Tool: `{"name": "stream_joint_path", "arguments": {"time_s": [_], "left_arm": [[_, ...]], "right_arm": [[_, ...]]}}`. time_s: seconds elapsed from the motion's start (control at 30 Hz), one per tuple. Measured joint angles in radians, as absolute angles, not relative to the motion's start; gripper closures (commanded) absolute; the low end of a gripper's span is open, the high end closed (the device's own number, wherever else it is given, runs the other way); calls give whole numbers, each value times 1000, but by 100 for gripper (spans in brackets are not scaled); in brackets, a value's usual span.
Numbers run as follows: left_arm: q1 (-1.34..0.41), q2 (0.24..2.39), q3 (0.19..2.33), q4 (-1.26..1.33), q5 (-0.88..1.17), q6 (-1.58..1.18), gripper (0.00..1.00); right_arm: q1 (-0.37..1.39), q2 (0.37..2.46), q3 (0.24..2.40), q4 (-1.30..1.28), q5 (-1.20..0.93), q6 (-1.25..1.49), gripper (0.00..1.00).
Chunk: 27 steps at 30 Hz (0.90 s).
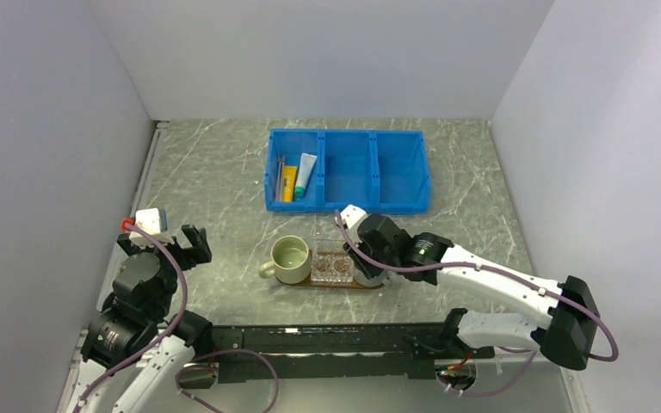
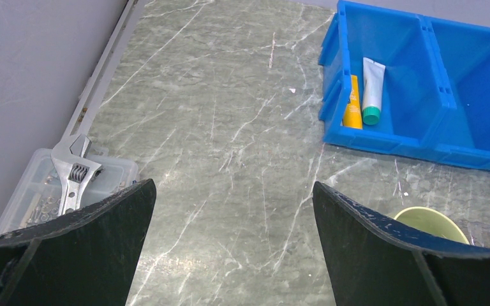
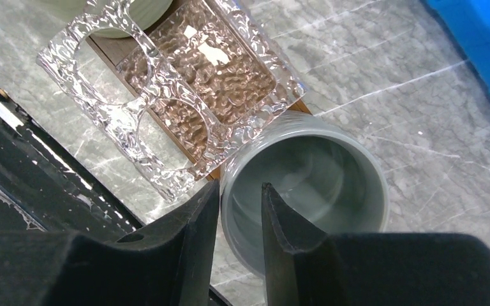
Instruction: Prepare toiletry sets of a toothbrush and toothpaste on the tray
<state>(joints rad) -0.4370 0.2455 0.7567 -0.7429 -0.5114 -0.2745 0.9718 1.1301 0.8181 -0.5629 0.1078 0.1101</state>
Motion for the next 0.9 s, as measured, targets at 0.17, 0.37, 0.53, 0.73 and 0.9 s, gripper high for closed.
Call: {"name": "stream_joint_path", "arguments": {"time_s": [0.17, 0.37, 0.53, 0.73, 0.9], "left_arm": [[-437, 245, 757, -743, -511, -274, 1], [-437, 245, 757, -743, -511, -274, 1], [-437, 246, 757, -743, -511, -274, 1], [-437, 246, 757, -743, -510, -274, 1], [-437, 245, 757, -743, -509, -274, 1]], "right_arm": [[972, 1108, 846, -587, 125, 109, 67], [972, 1108, 876, -600, 145, 110, 66], [972, 1115, 915, -599, 157, 110, 66], [972, 1142, 960, -589, 184, 105, 65], [972, 1198, 1016, -574, 225, 103, 60]]}}
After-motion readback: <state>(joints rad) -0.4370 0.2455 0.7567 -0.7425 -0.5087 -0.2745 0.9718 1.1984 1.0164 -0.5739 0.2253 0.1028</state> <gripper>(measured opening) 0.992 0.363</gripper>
